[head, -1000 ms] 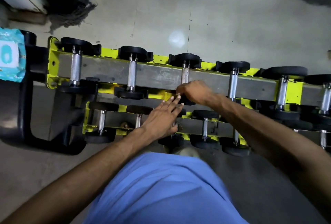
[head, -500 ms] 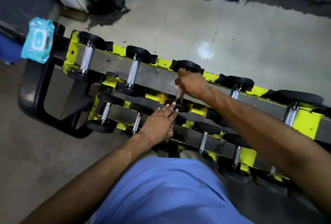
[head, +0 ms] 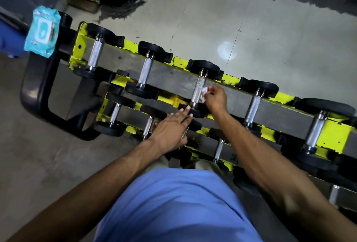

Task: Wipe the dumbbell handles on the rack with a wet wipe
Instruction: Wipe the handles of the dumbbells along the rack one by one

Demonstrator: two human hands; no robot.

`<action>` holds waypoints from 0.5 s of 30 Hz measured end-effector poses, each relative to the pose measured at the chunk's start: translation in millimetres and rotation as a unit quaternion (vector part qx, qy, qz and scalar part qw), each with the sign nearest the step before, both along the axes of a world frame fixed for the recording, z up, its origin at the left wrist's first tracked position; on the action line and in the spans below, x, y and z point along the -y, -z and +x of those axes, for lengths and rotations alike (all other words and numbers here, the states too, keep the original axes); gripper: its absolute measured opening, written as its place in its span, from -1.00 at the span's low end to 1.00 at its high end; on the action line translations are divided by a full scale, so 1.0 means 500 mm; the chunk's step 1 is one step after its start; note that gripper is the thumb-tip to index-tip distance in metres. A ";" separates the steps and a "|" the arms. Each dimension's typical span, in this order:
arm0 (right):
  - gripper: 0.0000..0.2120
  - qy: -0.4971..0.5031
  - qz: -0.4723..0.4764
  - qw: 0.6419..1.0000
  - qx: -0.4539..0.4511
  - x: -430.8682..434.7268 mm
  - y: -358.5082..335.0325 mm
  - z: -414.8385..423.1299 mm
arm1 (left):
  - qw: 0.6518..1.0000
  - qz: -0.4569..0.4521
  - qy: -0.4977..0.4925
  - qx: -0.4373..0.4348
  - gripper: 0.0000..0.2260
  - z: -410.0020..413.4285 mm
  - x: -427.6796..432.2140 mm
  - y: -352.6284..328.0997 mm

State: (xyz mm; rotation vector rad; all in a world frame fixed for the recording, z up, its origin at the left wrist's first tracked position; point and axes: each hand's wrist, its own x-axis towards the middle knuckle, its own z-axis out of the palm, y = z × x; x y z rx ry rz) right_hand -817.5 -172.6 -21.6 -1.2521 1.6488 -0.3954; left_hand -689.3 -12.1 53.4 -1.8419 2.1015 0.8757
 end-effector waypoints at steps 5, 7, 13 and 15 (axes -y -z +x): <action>-0.60 0.066 0.118 0.979 0.153 -0.007 -0.004 0.007 | 1.000 0.012 0.025 -0.004 -0.23 0.017 -0.003 0.005; -0.63 0.076 0.144 0.968 0.193 0.004 -0.001 -0.007 | 0.999 0.012 0.040 -0.008 -0.23 0.025 0.002 0.004; -0.74 0.202 0.159 0.926 0.276 0.088 0.028 0.014 | 0.997 0.012 0.078 -0.014 -0.22 0.057 0.014 0.008; -0.71 0.219 0.176 0.908 0.311 0.081 0.042 0.015 | 0.996 0.017 0.088 -0.014 -0.22 0.068 0.014 0.009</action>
